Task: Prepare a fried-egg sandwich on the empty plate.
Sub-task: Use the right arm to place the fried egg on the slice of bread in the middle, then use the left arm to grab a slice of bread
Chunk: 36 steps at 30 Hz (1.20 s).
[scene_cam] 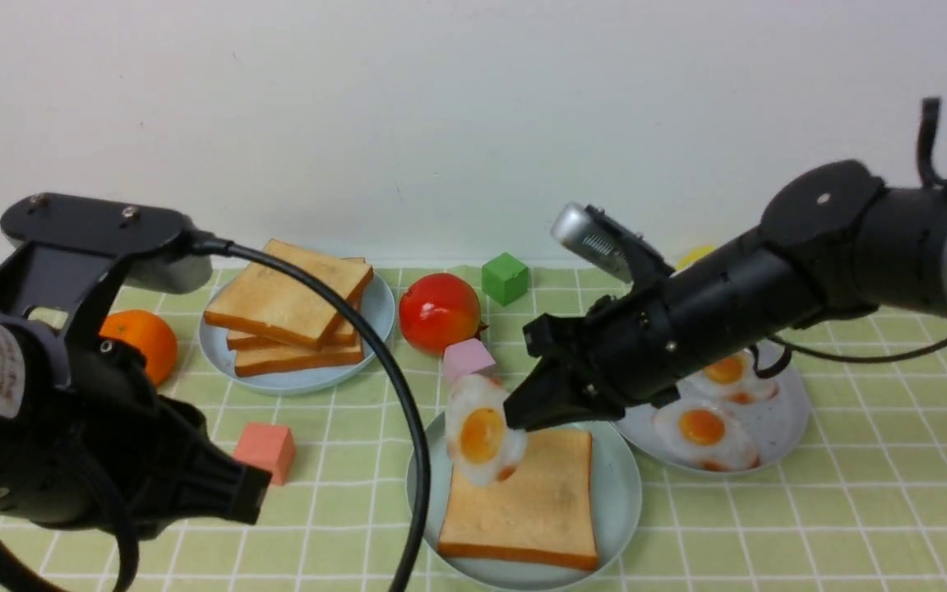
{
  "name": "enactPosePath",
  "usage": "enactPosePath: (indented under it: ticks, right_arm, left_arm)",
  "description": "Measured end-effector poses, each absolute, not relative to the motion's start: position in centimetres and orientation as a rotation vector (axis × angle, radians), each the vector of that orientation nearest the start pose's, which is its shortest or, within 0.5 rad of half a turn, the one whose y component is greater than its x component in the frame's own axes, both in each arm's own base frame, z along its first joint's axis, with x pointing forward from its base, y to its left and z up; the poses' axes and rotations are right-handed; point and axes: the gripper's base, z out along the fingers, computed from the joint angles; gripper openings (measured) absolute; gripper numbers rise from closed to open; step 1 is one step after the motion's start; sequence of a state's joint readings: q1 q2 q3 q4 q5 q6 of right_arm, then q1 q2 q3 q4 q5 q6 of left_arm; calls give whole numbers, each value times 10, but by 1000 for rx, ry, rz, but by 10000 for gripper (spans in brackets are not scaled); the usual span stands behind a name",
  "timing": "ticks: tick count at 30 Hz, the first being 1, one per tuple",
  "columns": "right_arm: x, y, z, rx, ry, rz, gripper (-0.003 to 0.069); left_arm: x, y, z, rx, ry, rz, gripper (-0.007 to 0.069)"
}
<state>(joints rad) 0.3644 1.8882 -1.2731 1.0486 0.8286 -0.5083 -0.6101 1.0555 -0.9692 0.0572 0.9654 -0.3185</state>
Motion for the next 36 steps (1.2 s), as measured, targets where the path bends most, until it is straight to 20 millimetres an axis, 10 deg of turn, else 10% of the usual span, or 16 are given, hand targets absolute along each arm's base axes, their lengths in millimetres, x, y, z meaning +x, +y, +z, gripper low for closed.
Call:
enactPosePath:
  ticks: [10, 14, 20, 24, 36]
  right_arm:
    - [347, 186, 174, -280, 2813, 964, 293]
    - [352, 182, 211, -392, 2722, 841, 430]
    - [337, 166, 360, -619, 2470, 619, 538]
    - [304, 148, 413, -652, 2396, 526, 542]
    - [215, 132, 389, -995, 2137, 671, 542]
  left_arm:
    - [167, -112, 338, 389, 2475, -321, 117]
    - [171, -114, 340, 384, 2423, -340, 123]
    - [206, -125, 324, 269, 2383, -325, 128]
    - [236, -107, 308, 99, 2435, -271, 129]
    - [326, -19, 279, -460, 2483, -616, 165]
